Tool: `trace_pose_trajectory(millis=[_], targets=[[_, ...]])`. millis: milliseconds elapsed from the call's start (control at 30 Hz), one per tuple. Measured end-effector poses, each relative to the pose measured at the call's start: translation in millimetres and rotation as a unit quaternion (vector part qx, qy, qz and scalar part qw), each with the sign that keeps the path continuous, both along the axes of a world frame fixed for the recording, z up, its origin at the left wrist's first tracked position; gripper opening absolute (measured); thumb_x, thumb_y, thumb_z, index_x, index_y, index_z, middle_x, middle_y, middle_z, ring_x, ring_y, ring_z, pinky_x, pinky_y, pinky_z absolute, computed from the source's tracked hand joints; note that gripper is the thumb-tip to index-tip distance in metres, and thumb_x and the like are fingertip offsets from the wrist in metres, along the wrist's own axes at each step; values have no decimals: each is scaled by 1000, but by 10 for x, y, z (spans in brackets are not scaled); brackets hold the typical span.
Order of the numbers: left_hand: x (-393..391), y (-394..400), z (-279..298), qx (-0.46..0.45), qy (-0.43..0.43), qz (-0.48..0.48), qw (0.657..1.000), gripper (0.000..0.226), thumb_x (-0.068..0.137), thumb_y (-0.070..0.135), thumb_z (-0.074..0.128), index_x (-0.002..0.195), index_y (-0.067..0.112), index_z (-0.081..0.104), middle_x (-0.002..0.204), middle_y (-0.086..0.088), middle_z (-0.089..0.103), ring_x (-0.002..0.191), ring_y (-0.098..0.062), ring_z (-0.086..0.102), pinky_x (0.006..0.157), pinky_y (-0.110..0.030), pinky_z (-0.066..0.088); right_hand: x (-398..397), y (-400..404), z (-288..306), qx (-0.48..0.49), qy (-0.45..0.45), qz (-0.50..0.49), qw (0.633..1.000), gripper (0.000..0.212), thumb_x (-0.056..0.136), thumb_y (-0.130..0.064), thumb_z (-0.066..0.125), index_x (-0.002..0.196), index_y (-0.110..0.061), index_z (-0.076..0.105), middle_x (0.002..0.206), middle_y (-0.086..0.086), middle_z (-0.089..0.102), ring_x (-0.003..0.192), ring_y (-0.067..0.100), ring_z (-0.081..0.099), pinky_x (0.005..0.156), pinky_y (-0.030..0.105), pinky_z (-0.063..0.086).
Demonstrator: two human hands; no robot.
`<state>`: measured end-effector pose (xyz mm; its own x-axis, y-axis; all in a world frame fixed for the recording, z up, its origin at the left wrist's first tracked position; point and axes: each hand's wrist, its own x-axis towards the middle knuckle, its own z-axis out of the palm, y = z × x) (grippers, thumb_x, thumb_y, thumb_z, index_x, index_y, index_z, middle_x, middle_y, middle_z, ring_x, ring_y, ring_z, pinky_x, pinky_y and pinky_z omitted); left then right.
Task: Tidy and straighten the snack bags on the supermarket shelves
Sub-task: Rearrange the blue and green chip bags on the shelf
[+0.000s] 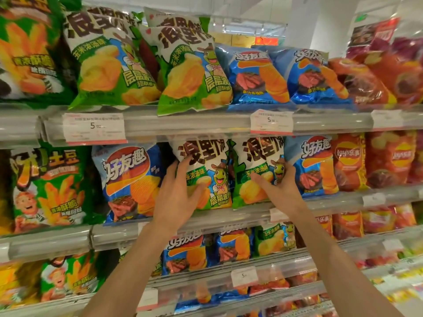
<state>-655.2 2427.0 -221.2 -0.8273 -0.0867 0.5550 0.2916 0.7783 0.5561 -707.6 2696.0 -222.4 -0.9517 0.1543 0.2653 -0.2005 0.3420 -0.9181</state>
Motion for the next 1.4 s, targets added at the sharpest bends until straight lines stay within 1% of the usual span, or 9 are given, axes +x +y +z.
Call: trace_pose_trajectory(millis=[200, 467, 667, 733, 833, 900, 1067, 1233, 1400], targets=[[-16, -25, -18, 5, 4, -2, 1000, 75, 94, 48, 66, 157, 29, 30, 159, -7, 36, 140, -29, 46, 102, -46, 51, -46, 93, 35, -15, -5, 21, 1000, 72, 79, -47, 84, 139, -30, 47, 121, -18, 65, 107, -4, 61, 79, 4, 44], [0, -42, -24, 12, 1, -14, 1000, 76, 94, 43, 69, 157, 24, 31, 156, -10, 38, 139, -27, 46, 107, -42, 49, -35, 102, 313, -26, 12, 13, 1000, 65, 76, -58, 82, 126, -29, 52, 108, -20, 67, 80, -19, 64, 56, 1, 46], [31, -26, -21, 17, 6, 3, 1000, 75, 90, 37, 75, 154, 22, 39, 155, -15, 32, 141, -32, 40, 111, -49, 46, 151, 40, 270, -38, -14, 12, 999, 84, 77, -76, 67, 144, -31, 44, 125, -12, 62, 113, 11, 60, 94, 29, 48], [83, -17, -25, 37, 57, 24, 997, 69, 86, 29, 82, 146, 17, 51, 140, -15, 40, 128, -31, 48, 100, -49, 53, 256, 18, 174, -42, -23, 10, 999, 91, 75, -81, 64, 148, -31, 42, 130, -10, 61, 122, 16, 58, 104, 38, 47], [178, 44, 14, 75, 86, 1, 993, 40, 90, 31, 76, 126, 23, 61, 112, 3, 58, 98, -6, 58, 79, -36, 56, 466, -26, 71, -47, -43, 23, 998, 102, 65, -89, 61, 147, -32, 43, 122, -21, 61, 121, 12, 58, 104, 37, 46], [231, 167, 50, 93, 9, -69, 993, 31, 94, 44, 67, 122, 29, 63, 102, 17, 65, 94, 3, 61, 78, -26, 54, 586, -66, 5, -51, -60, 42, 996, 97, 65, -90, 61, 145, -37, 45, 124, -21, 62, 121, 8, 58, 108, 39, 45], [314, 459, 29, 165, -132, -195, 958, 74, 74, 86, 50, 136, 45, 48, 112, 34, 62, 102, 11, 62, 91, -19, 53, 849, -130, -74, -91, -96, 107, 985, 72, 68, -79, 64, 132, -48, 56, 120, -21, 70, 113, 3, 64, 104, 35, 51], [437, 318, -48, 217, -147, -203, 943, 89, 63, 94, 57, 136, 45, 48, 125, 40, 59, 116, 18, 55, 99, -18, 46, 982, -131, -52, -64, -154, 109, 980, 36, 65, -80, 59, 94, -58, 64, 88, -41, 67, 97, -4, 62, 96, 32, 48], [632, -94, -44, 232, -153, -185, 943, 90, 59, 95, 62, 135, 49, 47, 120, 45, 58, 112, 17, 57, 93, -19, 50, 1016, -479, 68, -21, -143, 170, 975, 73, 60, -80, 63, 119, -37, 67, 118, -9, 74, 111, 15, 70, 103, 45, 55]])
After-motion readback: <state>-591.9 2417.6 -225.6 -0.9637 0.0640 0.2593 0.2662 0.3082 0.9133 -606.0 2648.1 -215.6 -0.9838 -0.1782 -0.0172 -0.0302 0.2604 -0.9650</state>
